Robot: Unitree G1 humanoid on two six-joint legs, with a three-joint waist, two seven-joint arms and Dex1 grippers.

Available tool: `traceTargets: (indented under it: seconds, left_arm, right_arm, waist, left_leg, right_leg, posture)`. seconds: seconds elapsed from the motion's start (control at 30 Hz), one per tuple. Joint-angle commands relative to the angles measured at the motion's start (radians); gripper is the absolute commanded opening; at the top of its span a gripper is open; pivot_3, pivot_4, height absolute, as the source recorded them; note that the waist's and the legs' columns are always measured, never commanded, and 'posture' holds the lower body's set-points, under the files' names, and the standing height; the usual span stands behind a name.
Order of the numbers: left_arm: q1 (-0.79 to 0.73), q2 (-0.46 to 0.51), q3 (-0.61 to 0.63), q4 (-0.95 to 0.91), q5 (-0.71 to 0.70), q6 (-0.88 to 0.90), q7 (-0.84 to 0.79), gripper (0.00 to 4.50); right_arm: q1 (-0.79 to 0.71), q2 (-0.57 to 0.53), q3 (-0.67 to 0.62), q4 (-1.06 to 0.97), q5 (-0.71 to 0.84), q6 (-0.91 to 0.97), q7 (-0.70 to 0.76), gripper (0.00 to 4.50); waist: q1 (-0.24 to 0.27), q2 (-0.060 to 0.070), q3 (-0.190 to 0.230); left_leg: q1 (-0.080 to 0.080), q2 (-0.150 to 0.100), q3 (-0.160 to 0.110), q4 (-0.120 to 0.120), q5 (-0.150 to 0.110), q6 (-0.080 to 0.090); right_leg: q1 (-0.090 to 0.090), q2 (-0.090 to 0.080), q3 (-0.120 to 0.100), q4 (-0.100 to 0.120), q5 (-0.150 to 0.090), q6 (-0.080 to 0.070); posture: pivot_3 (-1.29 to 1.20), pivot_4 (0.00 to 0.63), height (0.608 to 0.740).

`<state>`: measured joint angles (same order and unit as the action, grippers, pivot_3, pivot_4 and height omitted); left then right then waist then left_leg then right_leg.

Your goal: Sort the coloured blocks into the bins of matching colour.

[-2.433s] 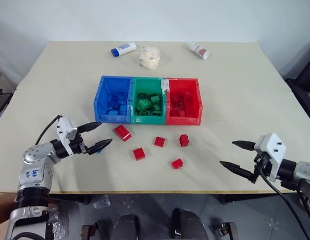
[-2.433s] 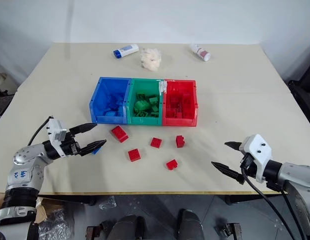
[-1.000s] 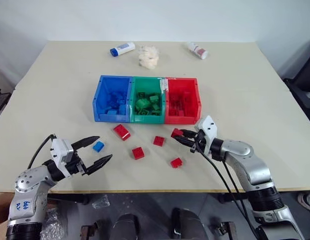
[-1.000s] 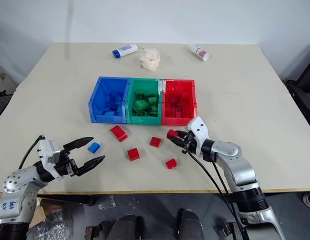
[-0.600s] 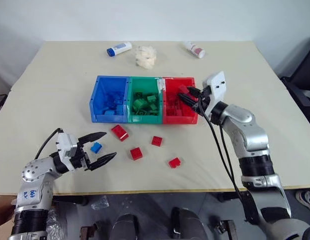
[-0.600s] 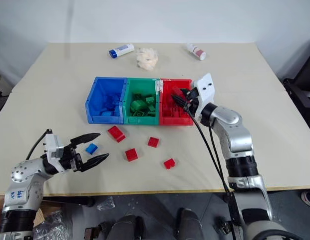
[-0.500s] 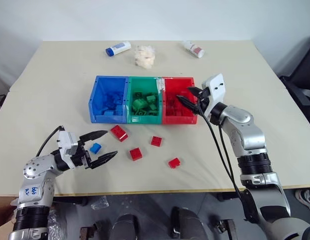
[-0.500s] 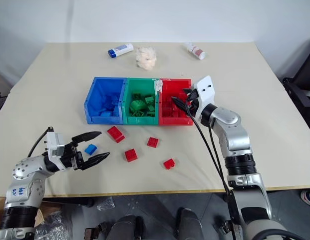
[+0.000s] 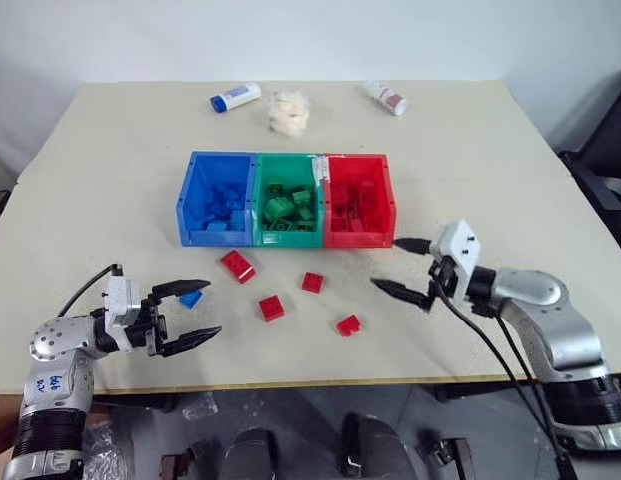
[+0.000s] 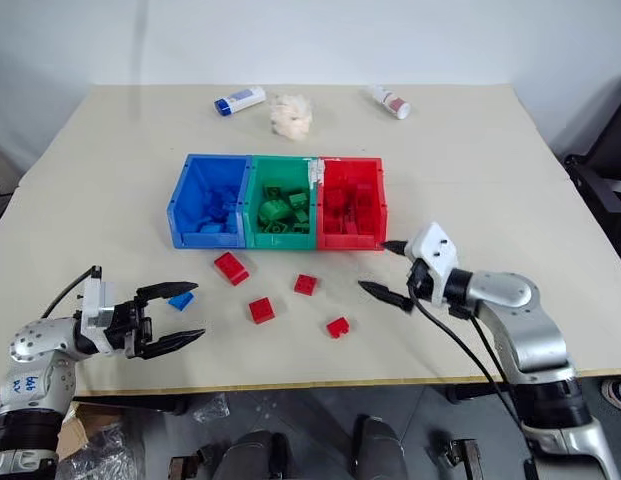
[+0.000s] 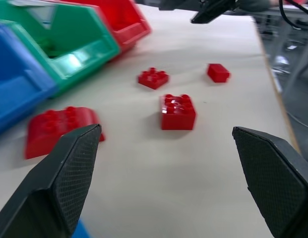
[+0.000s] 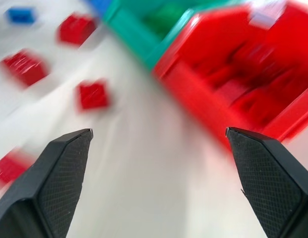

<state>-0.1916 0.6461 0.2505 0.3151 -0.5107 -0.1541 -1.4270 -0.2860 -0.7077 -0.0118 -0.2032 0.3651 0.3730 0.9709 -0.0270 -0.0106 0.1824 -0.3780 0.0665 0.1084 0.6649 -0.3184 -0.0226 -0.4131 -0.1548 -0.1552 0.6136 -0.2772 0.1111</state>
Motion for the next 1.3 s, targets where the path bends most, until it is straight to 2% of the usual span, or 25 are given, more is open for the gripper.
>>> traceTargets:
  seconds: [0.03, 0.1, 0.2, 0.37, 0.63, 0.7, 0.8, 1.1, 1.3]
  left_arm:
    - [-0.030, 0.024, 0.009, 0.029, -0.032, -0.017, -0.078, 4.50]
    - [-0.050, 0.020, 0.012, 0.048, -0.032, -0.018, -0.093, 4.50]
    - [-0.071, 0.009, 0.006, 0.065, -0.026, -0.023, -0.098, 4.50]
    - [-0.074, -0.013, -0.005, 0.055, -0.027, -0.021, -0.091, 4.50]
    - [0.025, -0.042, -0.001, -0.054, -0.045, 0.000, -0.046, 4.50]
    - [0.066, -0.045, 0.006, -0.093, -0.049, 0.009, -0.028, 4.50]
    - [0.119, -0.045, 0.013, -0.147, -0.056, 0.019, -0.006, 4.50]
    - [0.193, -0.053, 0.016, -0.220, -0.064, 0.027, 0.048, 4.50]
    - [0.144, -0.069, -0.006, -0.180, -0.049, 0.014, 0.057, 4.50]
  right_arm:
    - [0.083, -0.106, -0.060, -0.084, 0.022, -0.005, 0.085, 4.49]
    - [0.150, -0.168, -0.083, -0.103, 0.021, -0.018, 0.126, 4.49]
    - [0.185, -0.194, -0.091, -0.109, 0.025, -0.027, 0.136, 4.49]
    - [0.140, -0.155, -0.026, -0.132, 0.031, 0.015, 0.122, 4.49]
    - [-0.036, 0.000, 0.205, -0.034, -0.078, 0.077, 0.058, 4.49]
    - [-0.052, 0.019, 0.247, -0.010, -0.094, 0.095, 0.063, 4.10]
    - [-0.044, 0.024, 0.267, -0.014, -0.094, 0.098, 0.074, 3.24]
    - [-0.065, 0.052, 0.241, -0.018, -0.077, 0.082, 0.055, 0.07]
    - [-0.104, 0.080, 0.190, -0.038, -0.034, 0.113, 0.033, 0.02]
  waist:
    - [0.000, 0.000, 0.000]
    - [0.002, 0.000, 0.000]
    - [0.000, 0.000, 0.000]
    - [-0.002, 0.000, 0.000]
    - [-0.001, 0.000, 0.000]
    - [-0.001, 0.000, 0.000]
    - [0.004, 0.000, 0.000]
    - [0.001, -0.001, 0.000]
    - [0.002, 0.000, 0.000]
  left_leg:
    - [0.000, 0.000, 0.000, 0.000, 0.000, 0.000]
    - [0.000, 0.000, 0.000, 0.000, 0.000, 0.000]
    - [0.000, 0.000, 0.000, 0.000, 0.000, 0.000]
    - [0.002, 0.001, 0.000, 0.001, 0.000, 0.000]
    - [0.002, 0.001, 0.001, 0.001, 0.000, -0.001]
    - [0.002, 0.001, 0.001, 0.001, 0.000, -0.001]
    - [0.001, 0.001, 0.000, 0.000, 0.000, -0.001]
    - [0.002, 0.002, 0.000, 0.001, 0.000, 0.000]
    - [0.002, 0.002, 0.000, 0.001, 0.000, 0.000]
  right_leg:
    - [0.000, 0.000, 0.000, 0.000, 0.000, 0.000]
    - [0.000, 0.001, 0.000, 0.000, 0.000, 0.000]
    - [0.001, 0.001, 0.000, -0.001, 0.000, 0.000]
    - [0.001, 0.001, 0.001, -0.001, 0.001, 0.000]
    - [0.001, 0.001, 0.001, 0.000, 0.001, 0.000]
    - [0.001, 0.001, 0.001, 0.000, 0.001, 0.000]
    - [0.001, 0.001, 0.001, 0.000, 0.001, 0.000]
    - [0.001, 0.002, 0.001, 0.000, 0.001, -0.001]
    - [0.001, 0.002, 0.001, 0.000, 0.001, -0.001]
  posture:
    - [0.00, 0.150, 0.740]
    - [0.00, 0.150, 0.740]
    - [0.00, 0.150, 0.740]
    - [0.00, 0.150, 0.740]
    - [0.00, 0.150, 0.740]
    - [0.00, 0.150, 0.740]
    - [0.00, 0.150, 0.740]
    - [0.00, 0.150, 0.740]
    - [0.00, 0.150, 0.740]
